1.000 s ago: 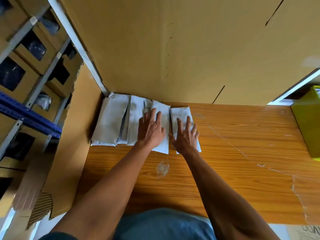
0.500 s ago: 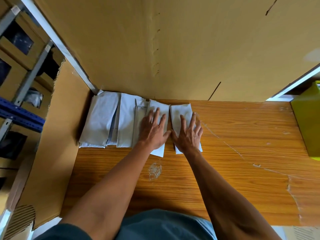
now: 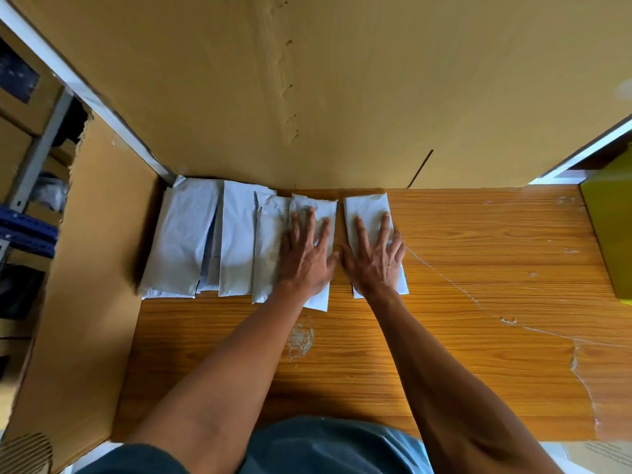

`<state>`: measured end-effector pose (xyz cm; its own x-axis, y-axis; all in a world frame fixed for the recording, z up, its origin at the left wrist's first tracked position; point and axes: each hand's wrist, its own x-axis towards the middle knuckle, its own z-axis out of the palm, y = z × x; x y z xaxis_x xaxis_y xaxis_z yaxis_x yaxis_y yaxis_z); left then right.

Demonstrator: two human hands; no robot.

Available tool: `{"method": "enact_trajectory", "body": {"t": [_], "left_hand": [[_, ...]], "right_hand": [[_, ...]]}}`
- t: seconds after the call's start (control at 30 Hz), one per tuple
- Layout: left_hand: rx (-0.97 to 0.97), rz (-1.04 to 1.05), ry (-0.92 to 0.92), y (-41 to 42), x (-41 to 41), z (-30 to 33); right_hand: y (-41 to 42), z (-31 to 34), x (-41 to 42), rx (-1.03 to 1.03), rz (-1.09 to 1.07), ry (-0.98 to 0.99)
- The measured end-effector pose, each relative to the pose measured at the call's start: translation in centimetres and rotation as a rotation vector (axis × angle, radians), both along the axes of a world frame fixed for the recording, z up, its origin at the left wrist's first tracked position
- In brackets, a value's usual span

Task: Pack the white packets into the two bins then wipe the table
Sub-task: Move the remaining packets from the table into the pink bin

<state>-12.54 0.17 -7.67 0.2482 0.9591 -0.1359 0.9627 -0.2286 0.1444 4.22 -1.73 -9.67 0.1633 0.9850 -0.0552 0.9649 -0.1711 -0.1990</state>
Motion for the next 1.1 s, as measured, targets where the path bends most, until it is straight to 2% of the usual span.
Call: {"method": "enact_trajectory", "body": {"t": [0.27,0.43,0.57,1.1], "left_hand": [[0.028,0.017,-0.131,0.1,1.0,-1.0],[0.058,0.018,-0.066,-1.1,1.5,-1.1],[0.081,-0.016,-0.158,-1.6,1.9,-1.6],[0.171,-0.085,-0.261,-3.2,3.0,1.9]], "right_hand": [[0.0,-0.6,-0.6,0.008,-0.001,-0.004],[-0.6,-0.4,0.1,-0.007,-0.027,-0.021],[-1.3,-0.4,0.9,-0.008,-0.032,-0.036],[-3.4,3.4,1.5,0.014,-0.055,-0.041]]}}
